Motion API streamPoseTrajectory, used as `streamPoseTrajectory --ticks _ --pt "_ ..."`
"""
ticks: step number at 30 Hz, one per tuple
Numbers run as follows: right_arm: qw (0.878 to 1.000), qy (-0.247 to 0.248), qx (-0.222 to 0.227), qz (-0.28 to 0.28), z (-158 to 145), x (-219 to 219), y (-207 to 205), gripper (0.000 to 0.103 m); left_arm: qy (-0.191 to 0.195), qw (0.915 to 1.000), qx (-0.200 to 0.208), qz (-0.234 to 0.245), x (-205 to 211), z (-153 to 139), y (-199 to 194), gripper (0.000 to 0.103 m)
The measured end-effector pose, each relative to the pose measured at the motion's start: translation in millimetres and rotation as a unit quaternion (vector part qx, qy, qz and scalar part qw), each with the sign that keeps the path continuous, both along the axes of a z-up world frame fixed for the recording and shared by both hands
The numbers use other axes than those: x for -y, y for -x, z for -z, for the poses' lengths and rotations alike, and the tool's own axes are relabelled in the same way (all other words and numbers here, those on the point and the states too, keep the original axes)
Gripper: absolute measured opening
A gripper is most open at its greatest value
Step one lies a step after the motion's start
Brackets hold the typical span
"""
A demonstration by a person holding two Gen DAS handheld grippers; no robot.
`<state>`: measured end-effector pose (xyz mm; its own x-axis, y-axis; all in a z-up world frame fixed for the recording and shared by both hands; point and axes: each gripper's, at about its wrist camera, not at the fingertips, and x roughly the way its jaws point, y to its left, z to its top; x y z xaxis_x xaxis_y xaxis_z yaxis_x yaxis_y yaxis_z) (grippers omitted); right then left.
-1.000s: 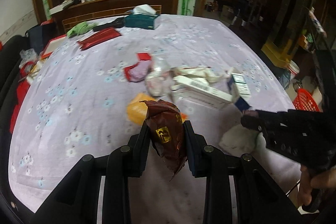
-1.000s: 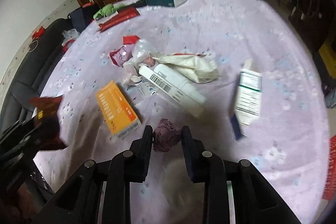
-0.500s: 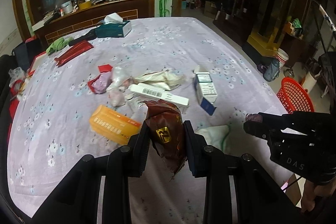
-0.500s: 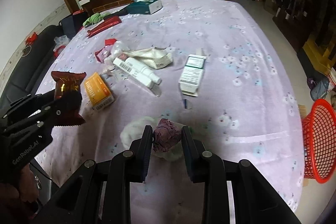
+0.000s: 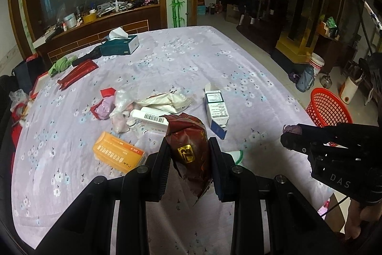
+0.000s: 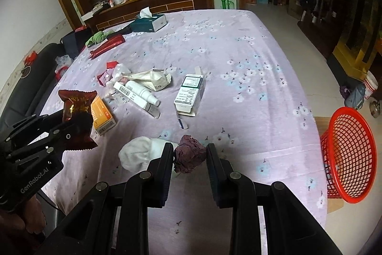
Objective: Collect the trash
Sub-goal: 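Carry the candy wrapper and purple cloth over the red wastebasket with both tools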
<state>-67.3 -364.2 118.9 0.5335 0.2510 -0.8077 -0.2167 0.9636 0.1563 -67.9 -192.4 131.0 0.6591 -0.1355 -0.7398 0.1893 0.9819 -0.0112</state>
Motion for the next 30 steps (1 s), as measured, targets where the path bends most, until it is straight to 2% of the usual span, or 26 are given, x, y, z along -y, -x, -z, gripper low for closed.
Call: streamPoseTrajectory --ticks 14,30 --pt "1.0 -0.006 0.014 0.011 -8 21 1 0.03 -0.007 0.9999 0.005 0.01 17 -3 -4 0.029" --pt "1.0 -0.011 0.009 0.02 -7 31 0 0.03 -0.009 0.9998 -0.001 0.016 27 1 -5 0.029"
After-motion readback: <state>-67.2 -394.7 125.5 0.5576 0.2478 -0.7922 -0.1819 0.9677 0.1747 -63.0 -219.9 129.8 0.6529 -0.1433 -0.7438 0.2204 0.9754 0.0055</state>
